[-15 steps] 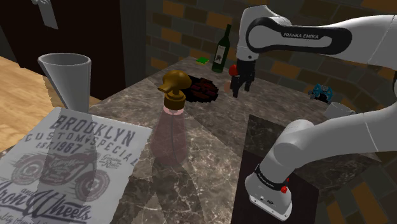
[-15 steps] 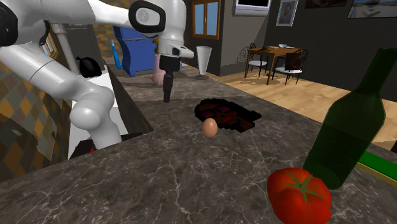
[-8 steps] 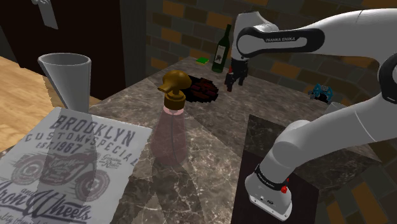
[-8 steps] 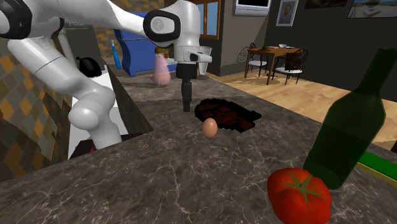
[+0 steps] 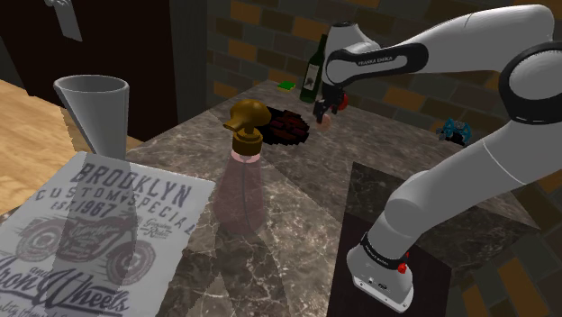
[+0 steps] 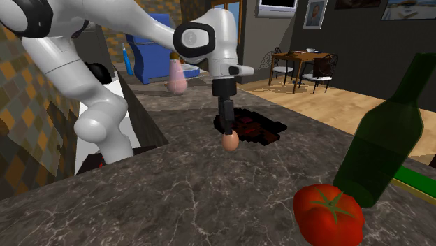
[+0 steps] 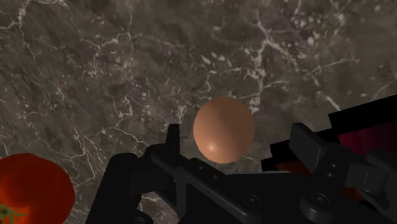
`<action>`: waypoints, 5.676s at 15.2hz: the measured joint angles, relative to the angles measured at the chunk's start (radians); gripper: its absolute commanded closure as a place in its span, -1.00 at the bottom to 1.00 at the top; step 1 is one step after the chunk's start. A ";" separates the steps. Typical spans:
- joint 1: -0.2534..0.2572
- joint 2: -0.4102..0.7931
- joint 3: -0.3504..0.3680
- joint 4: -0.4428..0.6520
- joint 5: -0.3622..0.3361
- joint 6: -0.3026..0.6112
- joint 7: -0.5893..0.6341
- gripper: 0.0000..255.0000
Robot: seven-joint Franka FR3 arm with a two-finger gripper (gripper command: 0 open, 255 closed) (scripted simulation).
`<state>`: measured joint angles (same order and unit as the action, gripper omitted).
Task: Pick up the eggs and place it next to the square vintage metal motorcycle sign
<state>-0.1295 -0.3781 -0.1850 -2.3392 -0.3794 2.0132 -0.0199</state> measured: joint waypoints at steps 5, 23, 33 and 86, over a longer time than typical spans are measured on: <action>-0.010 0.028 -0.017 -0.034 -0.016 0.069 0.001 -1.00; -0.013 0.036 -0.023 -0.047 -0.020 0.091 0.002 1.00; -0.006 0.001 -0.010 0.043 0.000 -0.030 -0.029 1.00; 0.259 0.173 0.599 0.538 0.218 -0.553 0.670 1.00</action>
<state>0.1300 -0.2055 0.4135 -1.8016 -0.1615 1.4605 0.6500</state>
